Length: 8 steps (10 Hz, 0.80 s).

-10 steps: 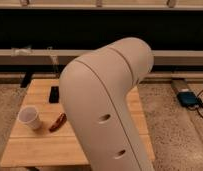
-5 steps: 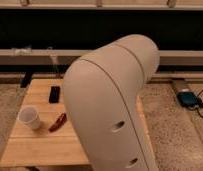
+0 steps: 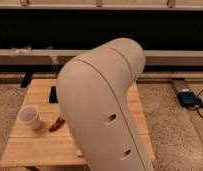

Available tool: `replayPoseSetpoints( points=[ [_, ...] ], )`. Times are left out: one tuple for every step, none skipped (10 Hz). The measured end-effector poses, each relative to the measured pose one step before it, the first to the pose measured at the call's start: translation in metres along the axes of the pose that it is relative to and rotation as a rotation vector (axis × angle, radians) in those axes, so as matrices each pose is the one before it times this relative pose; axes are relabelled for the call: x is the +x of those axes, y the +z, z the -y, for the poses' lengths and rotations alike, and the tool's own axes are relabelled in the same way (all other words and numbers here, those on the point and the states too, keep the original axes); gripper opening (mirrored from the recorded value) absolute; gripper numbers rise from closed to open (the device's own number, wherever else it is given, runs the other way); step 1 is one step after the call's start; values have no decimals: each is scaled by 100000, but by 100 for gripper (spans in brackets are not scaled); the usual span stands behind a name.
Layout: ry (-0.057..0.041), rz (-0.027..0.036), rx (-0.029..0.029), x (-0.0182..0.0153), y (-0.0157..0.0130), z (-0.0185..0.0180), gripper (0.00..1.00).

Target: Wipe the white sponge on the table

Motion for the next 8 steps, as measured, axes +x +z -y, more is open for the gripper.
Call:
replayPoseSetpoints(
  points=[
    [-1883, 371, -879, -483, -48, -760, 0],
    [-2256, 457, -943, -805, -103, -900, 0],
    [-2084, 657, -838, -636, -119, -856, 0],
    [-2027, 992, -821, -820, -186, -835, 0],
    [-2302, 964, -579, -799, -236, -805, 0],
    [-1787, 554, -397, -584, -59, -565, 0],
    [-1366, 427, -92, -459, -13, -249, 0],
    [-941, 346, 172, -373, 0, -52, 0]
  ],
)
